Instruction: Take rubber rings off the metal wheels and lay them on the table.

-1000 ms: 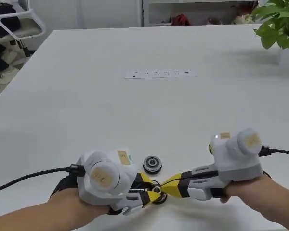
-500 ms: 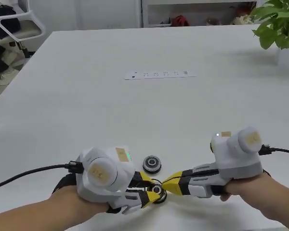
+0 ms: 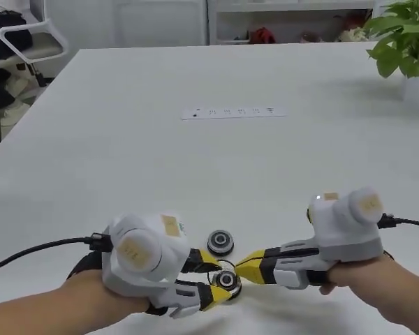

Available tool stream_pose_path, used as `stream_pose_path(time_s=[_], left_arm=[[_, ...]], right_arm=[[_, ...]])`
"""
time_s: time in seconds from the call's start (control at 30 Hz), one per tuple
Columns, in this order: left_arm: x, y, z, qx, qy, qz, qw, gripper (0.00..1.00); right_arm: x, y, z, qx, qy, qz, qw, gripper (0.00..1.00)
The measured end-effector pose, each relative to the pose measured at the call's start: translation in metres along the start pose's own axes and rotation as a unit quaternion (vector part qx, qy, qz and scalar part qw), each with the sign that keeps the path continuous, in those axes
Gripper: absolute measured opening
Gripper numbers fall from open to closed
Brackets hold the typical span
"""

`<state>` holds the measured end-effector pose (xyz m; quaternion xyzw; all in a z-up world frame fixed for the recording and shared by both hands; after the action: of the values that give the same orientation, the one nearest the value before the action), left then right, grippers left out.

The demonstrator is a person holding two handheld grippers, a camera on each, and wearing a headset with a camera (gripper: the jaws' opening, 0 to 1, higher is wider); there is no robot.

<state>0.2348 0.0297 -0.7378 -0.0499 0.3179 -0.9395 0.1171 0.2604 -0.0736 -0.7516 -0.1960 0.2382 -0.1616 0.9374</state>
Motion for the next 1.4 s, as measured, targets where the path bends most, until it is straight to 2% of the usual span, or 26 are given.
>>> stream_pose_path(time_s=[0.2, 0.3, 0.87, 1.23, 1.4], left_arm=[[0.002, -0.008, 0.005, 0.017, -0.007, 0.001, 0.9998, 0.3], [-0.001, -0.015, 0.009, 0.033, -0.023, 0.005, 0.9992, 0.31], [-0.007, -0.044, 0.004, 0.042, -0.024, 0.023, 0.9986, 0.53], [-0.01, -0.062, 0.001, 0.048, -0.017, 0.032, 0.9982, 0.6], [-0.012, -0.071, -0.001, 0.055, -0.022, 0.034, 0.9977, 0.64]], right_arm=[[0.0, -0.001, 0.0, 0.001, 0.001, 0.0, 1.0, 0.0], [-0.001, -0.002, 0.002, 0.001, 0.0, 0.0, 1.0, 0.0], [-0.006, -0.003, 0.009, 0.0, -0.007, 0.013, 0.9999, 0.0], [-0.012, -0.002, 0.02, 0.003, -0.015, 0.025, 0.9996, 0.0], [-0.014, 0.0, 0.027, 0.004, -0.018, 0.031, 0.9993, 0.0]])
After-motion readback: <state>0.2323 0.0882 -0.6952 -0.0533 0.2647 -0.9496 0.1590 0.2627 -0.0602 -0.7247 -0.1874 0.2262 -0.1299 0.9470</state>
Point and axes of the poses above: the centre of the closed fingertips' face, and the gripper's own axes: y roughly forward along the fingers, x roughly to its right, z roughly out of its top, the point moved 6 cm from there along -y, roughly backward along the fingers, and after that the axes turned 5 degrees about -z, right-handed, at the moved point
